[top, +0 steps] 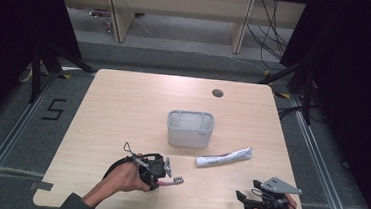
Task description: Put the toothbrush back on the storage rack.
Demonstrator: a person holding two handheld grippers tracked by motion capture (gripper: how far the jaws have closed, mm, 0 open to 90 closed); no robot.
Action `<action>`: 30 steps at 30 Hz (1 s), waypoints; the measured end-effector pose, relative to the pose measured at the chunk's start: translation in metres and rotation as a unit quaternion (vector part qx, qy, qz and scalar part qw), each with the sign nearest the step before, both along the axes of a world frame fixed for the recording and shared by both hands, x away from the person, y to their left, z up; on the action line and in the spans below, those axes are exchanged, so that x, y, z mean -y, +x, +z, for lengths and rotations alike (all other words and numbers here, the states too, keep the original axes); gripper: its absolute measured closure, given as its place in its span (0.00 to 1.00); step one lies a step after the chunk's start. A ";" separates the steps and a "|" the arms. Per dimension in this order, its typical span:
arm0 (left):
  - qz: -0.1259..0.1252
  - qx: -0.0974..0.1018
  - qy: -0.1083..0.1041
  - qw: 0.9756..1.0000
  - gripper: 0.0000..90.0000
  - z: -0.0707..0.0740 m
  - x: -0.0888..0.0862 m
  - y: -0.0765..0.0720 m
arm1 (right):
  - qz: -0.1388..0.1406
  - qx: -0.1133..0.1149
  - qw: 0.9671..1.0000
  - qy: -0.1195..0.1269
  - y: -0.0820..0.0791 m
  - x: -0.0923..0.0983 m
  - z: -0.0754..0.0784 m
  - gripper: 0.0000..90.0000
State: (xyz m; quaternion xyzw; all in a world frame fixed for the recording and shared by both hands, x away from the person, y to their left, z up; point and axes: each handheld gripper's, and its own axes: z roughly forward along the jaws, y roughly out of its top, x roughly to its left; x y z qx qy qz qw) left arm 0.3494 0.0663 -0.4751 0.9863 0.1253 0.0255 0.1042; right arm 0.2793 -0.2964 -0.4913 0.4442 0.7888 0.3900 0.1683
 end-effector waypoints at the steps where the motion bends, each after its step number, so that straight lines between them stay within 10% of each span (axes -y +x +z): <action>1: 0.003 -0.004 0.004 1.000 0.85 -0.001 0.001 0.000 | 0.000 0.002 1.000 -0.001 0.001 0.000 0.000 0.27; 14: -0.010 -0.018 0.040 0.999 0.90 -0.002 0.008 0.005 | 0.001 -0.009 1.000 0.002 0.000 -0.002 0.000 0.27; 30: 0.000 -0.018 0.034 0.999 0.91 0.000 0.006 0.008 | 0.007 -0.006 1.000 0.002 0.000 -0.001 -0.001 0.28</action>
